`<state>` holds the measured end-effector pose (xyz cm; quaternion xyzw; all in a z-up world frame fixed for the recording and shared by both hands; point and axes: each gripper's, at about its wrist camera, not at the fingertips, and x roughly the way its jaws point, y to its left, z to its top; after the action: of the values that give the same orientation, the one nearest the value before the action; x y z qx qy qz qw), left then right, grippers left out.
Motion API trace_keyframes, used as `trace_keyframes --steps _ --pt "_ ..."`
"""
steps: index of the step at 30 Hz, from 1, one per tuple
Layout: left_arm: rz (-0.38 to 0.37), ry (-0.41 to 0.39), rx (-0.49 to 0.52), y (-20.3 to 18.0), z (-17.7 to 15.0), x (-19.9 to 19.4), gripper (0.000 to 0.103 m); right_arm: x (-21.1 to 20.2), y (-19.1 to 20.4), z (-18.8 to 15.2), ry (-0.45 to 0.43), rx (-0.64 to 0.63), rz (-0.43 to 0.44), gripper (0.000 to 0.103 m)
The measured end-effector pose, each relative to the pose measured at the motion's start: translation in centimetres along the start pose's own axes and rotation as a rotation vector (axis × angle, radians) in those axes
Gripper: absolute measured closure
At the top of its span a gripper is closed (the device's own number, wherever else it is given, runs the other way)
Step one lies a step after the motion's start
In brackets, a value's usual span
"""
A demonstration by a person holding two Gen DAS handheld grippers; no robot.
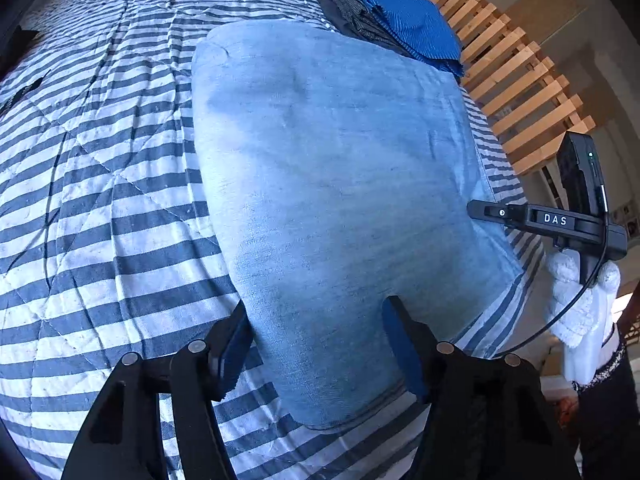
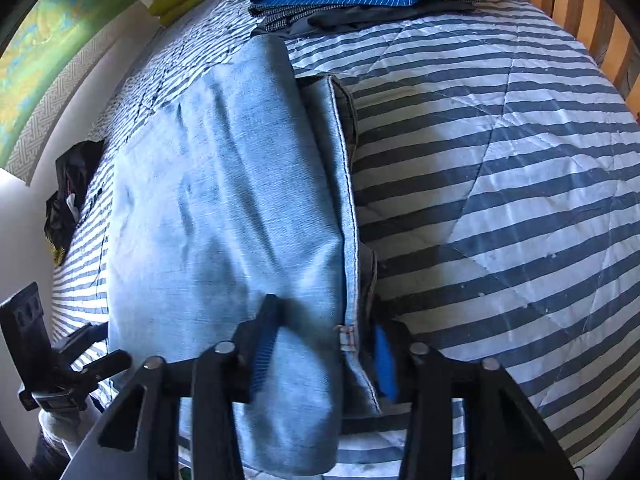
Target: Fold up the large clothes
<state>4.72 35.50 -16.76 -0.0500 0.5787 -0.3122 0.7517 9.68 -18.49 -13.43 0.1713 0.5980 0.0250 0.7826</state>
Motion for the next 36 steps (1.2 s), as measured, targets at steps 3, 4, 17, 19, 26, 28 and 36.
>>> trace_keyframes --steps 3,4,17,19,26,28,36 --pt "-0.009 -0.013 -0.007 0.2 0.2 -0.4 0.057 -0.4 1.3 -0.3 -0.019 -0.028 -0.049 0.079" --pt "-0.017 -0.012 -0.015 0.4 0.3 -0.6 0.062 -0.6 1.4 -0.4 -0.023 -0.024 -0.052 0.083" --pt "0.003 0.007 -0.049 2.6 2.8 -1.1 0.042 -1.7 1.1 -0.2 -0.046 -0.012 -0.072 0.071" --pt "0.021 0.001 -0.037 2.8 4.0 -1.6 0.034 -1.6 0.9 0.0 -0.048 -0.040 -0.081 0.061" --pt "-0.017 0.081 -0.077 3.9 6.4 1.5 0.036 0.7 -0.2 0.4 0.036 -0.015 -0.045 0.037" --pt "-0.039 0.055 -0.082 3.7 6.2 2.0 0.053 0.6 0.1 0.5 0.053 -0.019 0.035 0.068" --pt "-0.097 -0.045 -0.025 1.9 6.2 -1.6 0.086 -1.5 3.1 -0.2 -0.008 -0.063 -0.075 0.088"
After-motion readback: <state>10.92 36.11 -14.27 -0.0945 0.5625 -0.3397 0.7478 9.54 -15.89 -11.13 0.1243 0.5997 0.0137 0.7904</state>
